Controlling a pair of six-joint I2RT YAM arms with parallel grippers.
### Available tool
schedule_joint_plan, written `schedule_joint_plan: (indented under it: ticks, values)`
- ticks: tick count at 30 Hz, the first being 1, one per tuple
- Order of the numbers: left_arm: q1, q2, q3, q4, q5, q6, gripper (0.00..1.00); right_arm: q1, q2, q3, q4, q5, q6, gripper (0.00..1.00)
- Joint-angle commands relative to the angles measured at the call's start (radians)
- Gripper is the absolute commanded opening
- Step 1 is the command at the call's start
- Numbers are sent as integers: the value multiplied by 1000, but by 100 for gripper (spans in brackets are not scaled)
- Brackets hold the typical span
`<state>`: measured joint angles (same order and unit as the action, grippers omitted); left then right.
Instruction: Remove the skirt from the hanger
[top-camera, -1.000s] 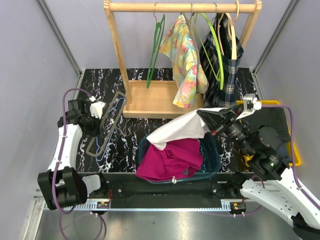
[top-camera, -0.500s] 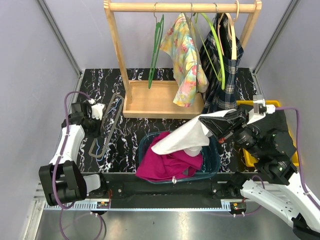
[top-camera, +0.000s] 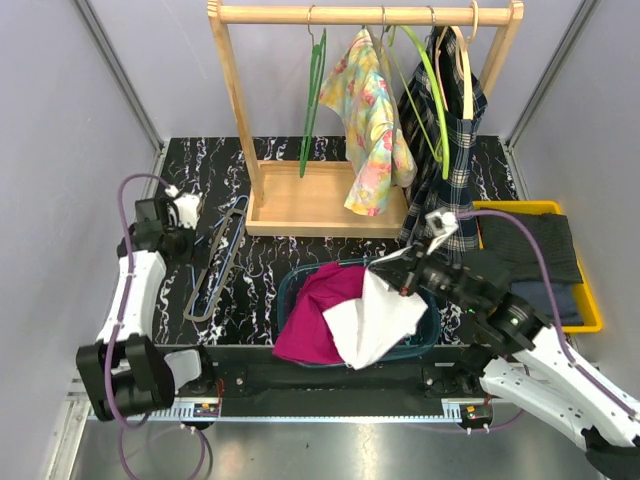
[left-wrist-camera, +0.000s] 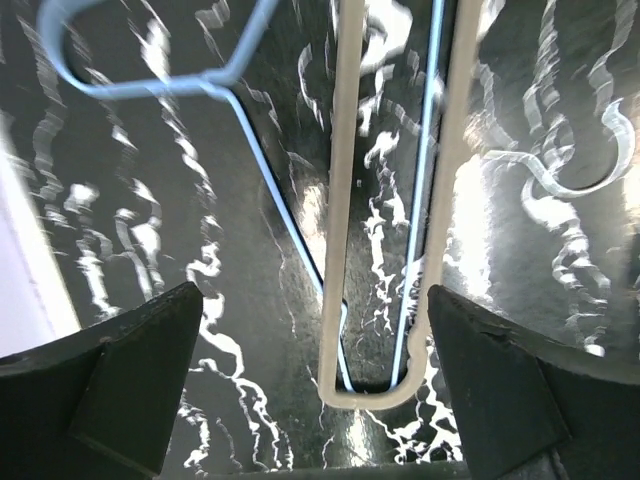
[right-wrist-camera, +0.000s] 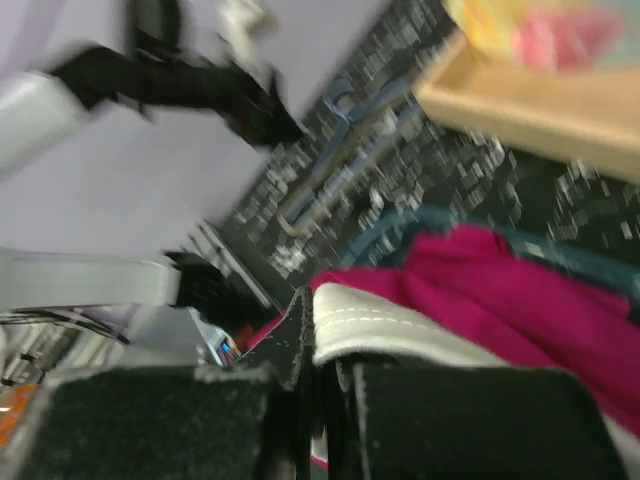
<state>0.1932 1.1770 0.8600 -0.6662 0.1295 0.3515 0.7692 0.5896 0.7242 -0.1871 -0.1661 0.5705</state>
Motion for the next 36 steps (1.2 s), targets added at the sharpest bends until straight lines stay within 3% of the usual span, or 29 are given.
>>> schedule_joint_plan:
  ticks: [1, 5, 7, 8, 11, 14, 19, 23, 29, 33, 36]
  values:
    - [2, -129, 204, -59, 96, -37, 99, -4, 151, 18, -178, 22, 22, 0]
    - [2, -206, 377, -131, 199, -57, 99, -2, 390, 72, -365, -52, 23, 18]
    - [0, -217, 489, -156, 283, -95, 99, -1, 511, 78, -388, -111, 16, 35]
    - [-3, -221, 522, -157, 315, -115, 99, 5, 538, 84, -394, -110, 15, 40]
    - [-76, -214, 645, -156, 421, -201, 99, 33, 552, 107, -377, -52, 5, 69]
    - [-187, -211, 706, -132, 406, -249, 99, 36, 494, 191, -383, 66, -41, 97]
    - [-284, -212, 718, -104, 358, -258, 99, 38, 354, 420, -373, 162, -181, 100]
    - [-285, -227, 700, -104, 345, -243, 99, 39, 386, 782, -429, 114, -213, 100]
    - [-285, -247, 677, -104, 341, -224, 99, 38, 593, 1187, -472, 100, -225, 100]
    - [-285, -258, 663, -104, 346, -224, 99, 38, 755, 1362, -466, 357, -441, 100]
    - [-285, -269, 636, -102, 343, -223, 99, 38, 904, 1548, -474, 456, -565, 99]
